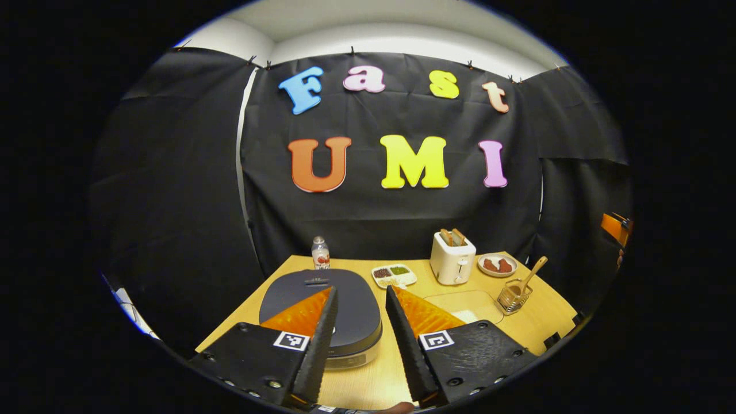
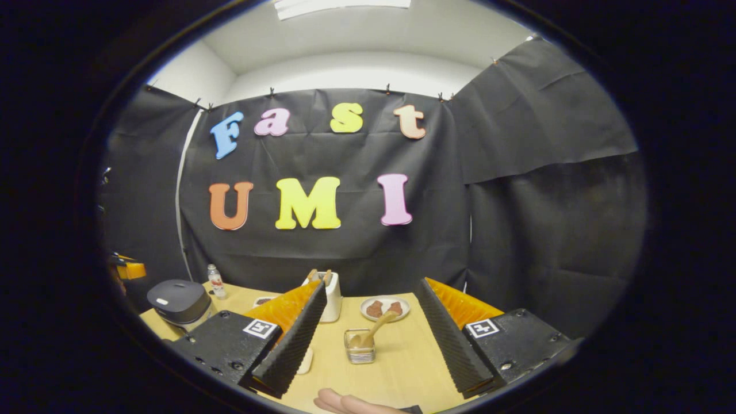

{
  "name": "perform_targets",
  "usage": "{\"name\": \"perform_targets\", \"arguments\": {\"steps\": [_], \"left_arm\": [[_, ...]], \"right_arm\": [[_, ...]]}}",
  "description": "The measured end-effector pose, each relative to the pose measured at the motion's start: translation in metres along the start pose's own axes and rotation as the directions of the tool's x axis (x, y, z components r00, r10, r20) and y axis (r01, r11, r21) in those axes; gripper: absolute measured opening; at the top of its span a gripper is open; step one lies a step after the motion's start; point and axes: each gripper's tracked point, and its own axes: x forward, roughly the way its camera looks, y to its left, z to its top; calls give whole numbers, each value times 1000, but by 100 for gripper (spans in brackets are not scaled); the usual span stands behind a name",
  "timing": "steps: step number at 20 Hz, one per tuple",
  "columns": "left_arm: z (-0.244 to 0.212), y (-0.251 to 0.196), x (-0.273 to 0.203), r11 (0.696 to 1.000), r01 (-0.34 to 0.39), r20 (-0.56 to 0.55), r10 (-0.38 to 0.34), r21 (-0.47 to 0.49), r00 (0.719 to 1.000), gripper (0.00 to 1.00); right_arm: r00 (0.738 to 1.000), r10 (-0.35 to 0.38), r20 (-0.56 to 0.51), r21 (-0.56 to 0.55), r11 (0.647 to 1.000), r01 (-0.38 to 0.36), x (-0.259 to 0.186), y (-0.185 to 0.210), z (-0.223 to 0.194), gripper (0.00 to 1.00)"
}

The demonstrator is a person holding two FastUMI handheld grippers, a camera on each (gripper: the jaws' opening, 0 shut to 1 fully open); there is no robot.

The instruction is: Close the left gripper, press the button to open the rice cooker; take a wooden spoon from the chopstick holder with the right hand, scoop a spoonful of rice and pour it into the rice cooker, then put the wooden spoon back into the chopstick holder.

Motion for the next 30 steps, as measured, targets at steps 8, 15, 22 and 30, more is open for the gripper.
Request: {"name": "perform_targets", "arguments": {"steps": [8,15,22,30], "left_arm": [[-45,32,34,991,-96,-193,111,88,975,43],[-81,56,50,988,-156,-313,155,20,937,8],[-100,60,64,986,-163,-363,139,-38,921,0],[-107,61,64,986,-167,-372,157,4,915,0]], "right_arm": [[1000,15,-18,-12,1000,-15,9,2,-16,100],[999,20,-46,-24,1000,-21,16,2,-34,100],[997,0,-80,-32,999,-3,26,-7,-52,100],[995,-36,-90,-27,999,34,30,-16,-59,100]]}}
